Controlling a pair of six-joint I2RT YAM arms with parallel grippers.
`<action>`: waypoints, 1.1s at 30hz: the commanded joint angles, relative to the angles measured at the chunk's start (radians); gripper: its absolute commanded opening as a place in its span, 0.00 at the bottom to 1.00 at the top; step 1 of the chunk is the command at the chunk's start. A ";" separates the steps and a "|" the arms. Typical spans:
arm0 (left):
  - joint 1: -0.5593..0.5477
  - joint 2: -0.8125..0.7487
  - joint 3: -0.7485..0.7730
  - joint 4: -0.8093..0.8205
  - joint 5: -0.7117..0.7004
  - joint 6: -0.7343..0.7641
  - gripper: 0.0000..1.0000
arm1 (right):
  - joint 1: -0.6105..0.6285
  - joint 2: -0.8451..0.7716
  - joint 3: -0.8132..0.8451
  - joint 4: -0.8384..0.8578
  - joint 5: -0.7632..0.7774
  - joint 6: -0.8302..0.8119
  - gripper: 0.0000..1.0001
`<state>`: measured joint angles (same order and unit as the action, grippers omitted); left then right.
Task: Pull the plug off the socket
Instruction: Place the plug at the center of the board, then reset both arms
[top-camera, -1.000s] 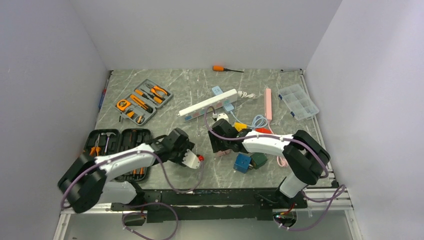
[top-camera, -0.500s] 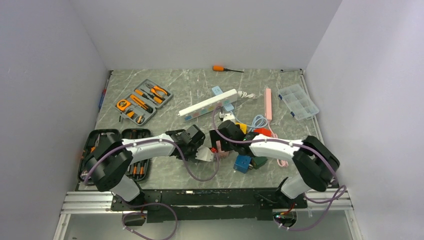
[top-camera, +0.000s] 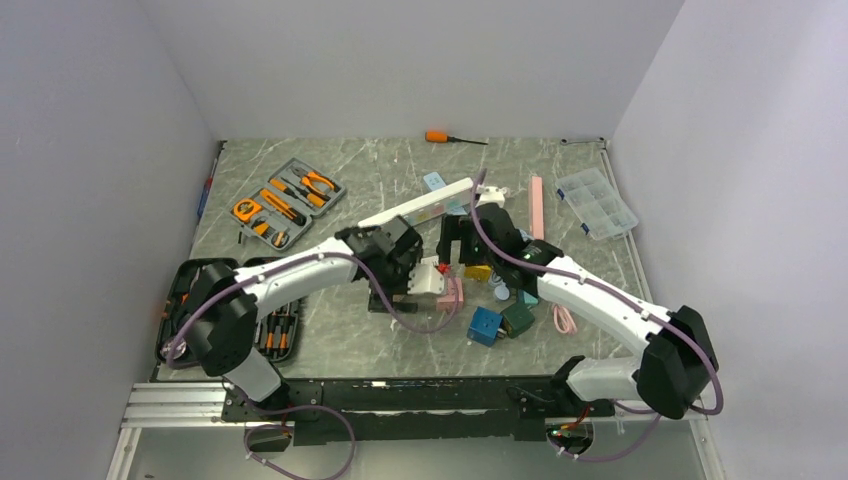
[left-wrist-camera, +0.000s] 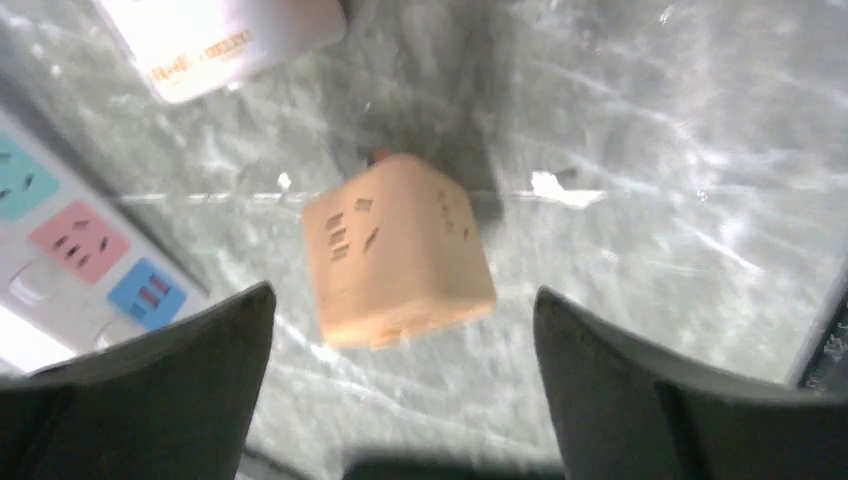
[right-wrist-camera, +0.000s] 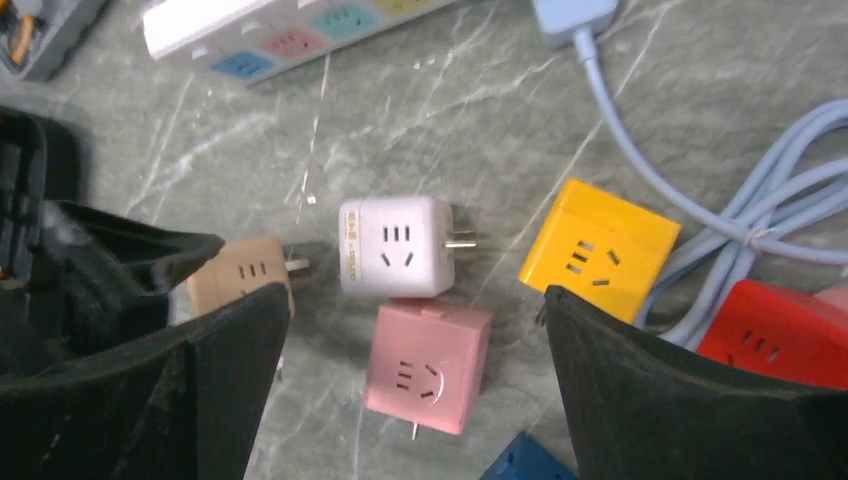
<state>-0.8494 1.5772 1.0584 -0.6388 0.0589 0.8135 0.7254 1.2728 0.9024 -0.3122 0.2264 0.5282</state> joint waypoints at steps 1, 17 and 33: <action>0.084 -0.027 0.351 -0.382 0.204 -0.091 0.99 | -0.026 -0.055 0.069 -0.079 -0.011 -0.037 1.00; 0.673 -0.065 0.701 -0.603 0.484 -0.221 0.99 | -0.360 -0.103 0.156 -0.139 -0.130 -0.032 1.00; 1.143 -0.003 0.503 -0.366 0.439 -0.435 0.99 | -0.472 0.029 0.168 -0.211 0.079 0.064 1.00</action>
<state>0.2420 1.5143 1.4899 -1.0218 0.4587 0.4412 0.2649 1.2762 1.0218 -0.4808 0.2085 0.5694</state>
